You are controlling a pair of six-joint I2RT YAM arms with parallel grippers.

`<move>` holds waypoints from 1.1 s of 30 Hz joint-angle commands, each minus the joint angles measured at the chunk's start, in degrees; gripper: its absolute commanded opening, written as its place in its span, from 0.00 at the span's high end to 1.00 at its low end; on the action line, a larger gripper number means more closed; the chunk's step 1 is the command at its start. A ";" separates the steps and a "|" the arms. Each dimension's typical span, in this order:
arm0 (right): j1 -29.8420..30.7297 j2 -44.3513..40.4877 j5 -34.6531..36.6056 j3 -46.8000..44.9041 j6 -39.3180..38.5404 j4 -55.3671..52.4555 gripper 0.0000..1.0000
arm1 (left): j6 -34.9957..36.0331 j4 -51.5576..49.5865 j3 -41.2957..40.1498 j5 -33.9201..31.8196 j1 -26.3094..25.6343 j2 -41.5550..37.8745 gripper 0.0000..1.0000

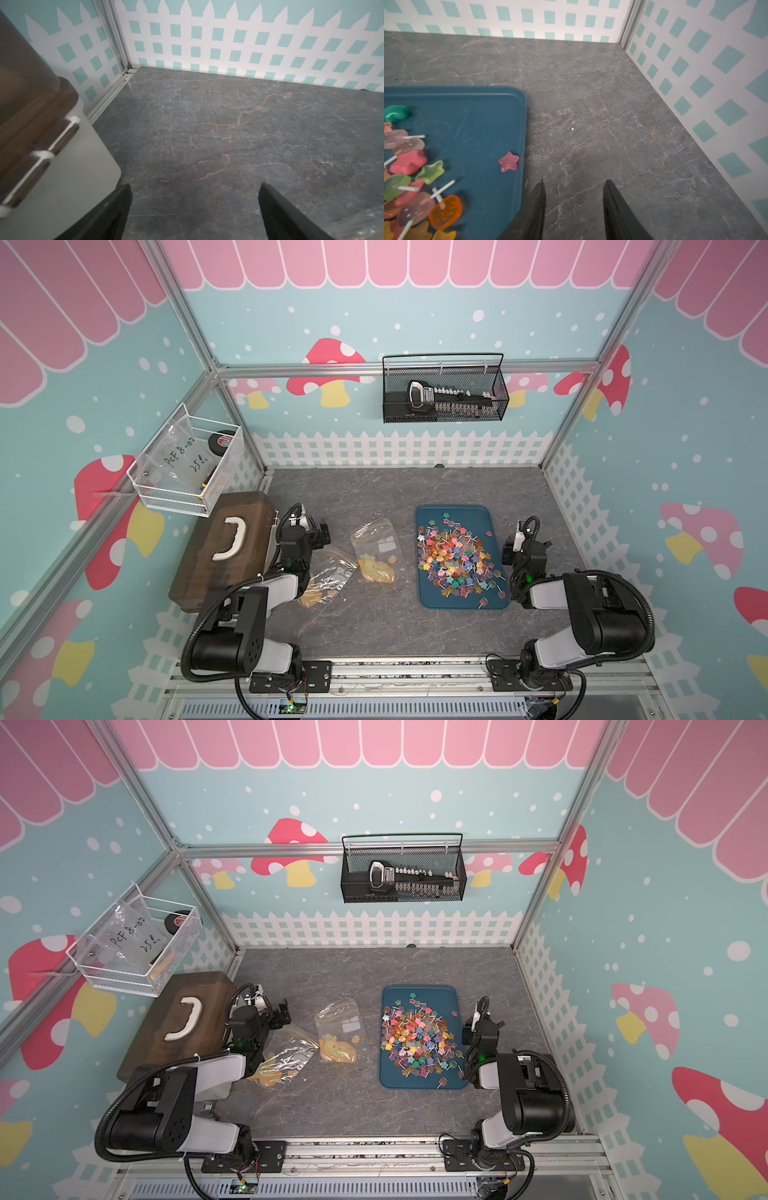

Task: Pour candies out of the ziploc bag
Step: Reset both arms

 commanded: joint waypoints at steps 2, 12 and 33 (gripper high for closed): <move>-0.30 0.10 -2.52 1.33 -1.27 3.55 0.53 | 1.92 7.88 -1.41 2.09 0.53 2.73 0.01; -0.20 0.55 -7.38 4.28 -3.54 -1.56 0.17 | 1.81 6.90 -0.76 2.20 0.62 2.98 0.01; 0.07 0.43 -7.04 3.90 -3.71 -0.89 0.02 | 2.21 7.31 -1.46 1.33 0.18 2.22 0.01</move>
